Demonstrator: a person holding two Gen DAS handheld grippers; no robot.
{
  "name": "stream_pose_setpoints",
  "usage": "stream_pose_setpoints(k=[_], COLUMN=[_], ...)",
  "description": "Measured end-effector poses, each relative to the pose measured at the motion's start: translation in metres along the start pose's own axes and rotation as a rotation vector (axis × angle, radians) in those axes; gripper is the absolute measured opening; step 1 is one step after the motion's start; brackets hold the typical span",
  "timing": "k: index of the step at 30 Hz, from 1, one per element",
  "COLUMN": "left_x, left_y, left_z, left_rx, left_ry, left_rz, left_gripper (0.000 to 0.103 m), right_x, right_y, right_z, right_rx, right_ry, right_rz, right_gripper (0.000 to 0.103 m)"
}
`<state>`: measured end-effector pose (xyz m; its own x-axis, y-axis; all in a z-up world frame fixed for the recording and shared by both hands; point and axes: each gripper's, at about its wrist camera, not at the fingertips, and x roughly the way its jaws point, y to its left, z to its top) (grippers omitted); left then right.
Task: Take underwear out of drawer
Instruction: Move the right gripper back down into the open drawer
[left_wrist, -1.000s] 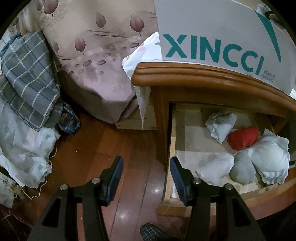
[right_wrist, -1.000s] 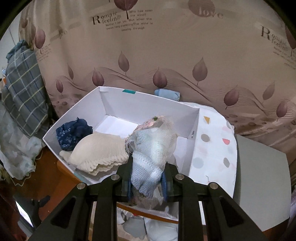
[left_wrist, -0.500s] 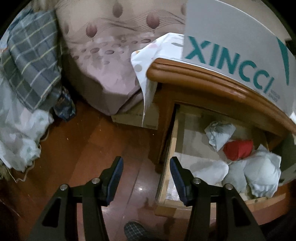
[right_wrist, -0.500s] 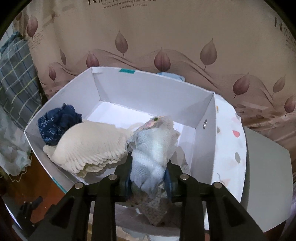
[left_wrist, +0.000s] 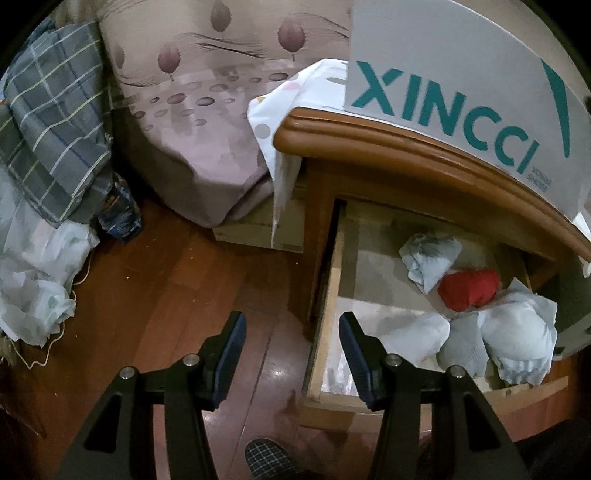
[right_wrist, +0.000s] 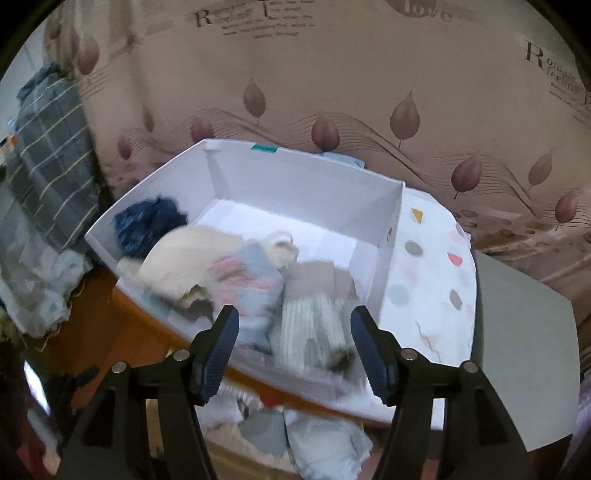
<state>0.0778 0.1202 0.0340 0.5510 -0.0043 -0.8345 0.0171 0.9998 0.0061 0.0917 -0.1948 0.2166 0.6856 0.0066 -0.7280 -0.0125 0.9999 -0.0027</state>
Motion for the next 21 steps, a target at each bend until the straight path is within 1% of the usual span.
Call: stream_pose_setpoints(k=[2, 3, 5, 7, 9, 11, 14, 17, 21], left_x=[0.001, 0.001, 0.001, 0.0, -0.001, -0.002, -0.002, 0.002, 0.01], left_y=[-0.003, -0.005, -0.009, -0.016, -0.022, -0.03, -0.037, -0.041, -0.042], left_z=[0.0, 0.001, 0.001, 0.001, 0.001, 0.0, -0.003, -0.005, -0.006], left_rx=[0.017, 0.025, 0.051, 0.091, 0.141, 0.203, 0.251, 0.273, 0.276], left_ry=[0.01, 0.017, 0.027, 0.033, 0.036, 0.037, 0.041, 0.056, 0.088], left_rz=[-0.015, -0.025, -0.045, -0.059, -0.055, -0.056, -0.076, -0.081, -0.081], left_gripper=[0.054, 0.054, 0.054, 0.054, 0.054, 0.054, 0.054, 0.054, 0.054], right_x=[-0.011, -0.016, -0.024, -0.029, -0.027, -0.019, 0.005, 0.032, 0.062], right_y=[0.001, 0.002, 0.006, 0.008, 0.011, 0.012, 0.011, 0.01, 0.009], right_z=[-0.016, -0.024, -0.042, -0.062, -0.085, -0.102, -0.128, -0.149, -0.165], right_rx=[-0.027, -0.049, -0.1, -0.141, -0.185, -0.209, -0.228, -0.231, -0.233], right_ry=[0.018, 0.02, 0.051, 0.072, 0.122, 0.169, 0.253, 0.316, 0.361], right_rz=[0.021, 0.035, 0.048, 0.054, 0.084, 0.093, 0.104, 0.122, 0.125], right_gripper=[0.061, 0.064, 0.066, 0.067, 0.068, 0.068, 0.068, 0.068, 0.07])
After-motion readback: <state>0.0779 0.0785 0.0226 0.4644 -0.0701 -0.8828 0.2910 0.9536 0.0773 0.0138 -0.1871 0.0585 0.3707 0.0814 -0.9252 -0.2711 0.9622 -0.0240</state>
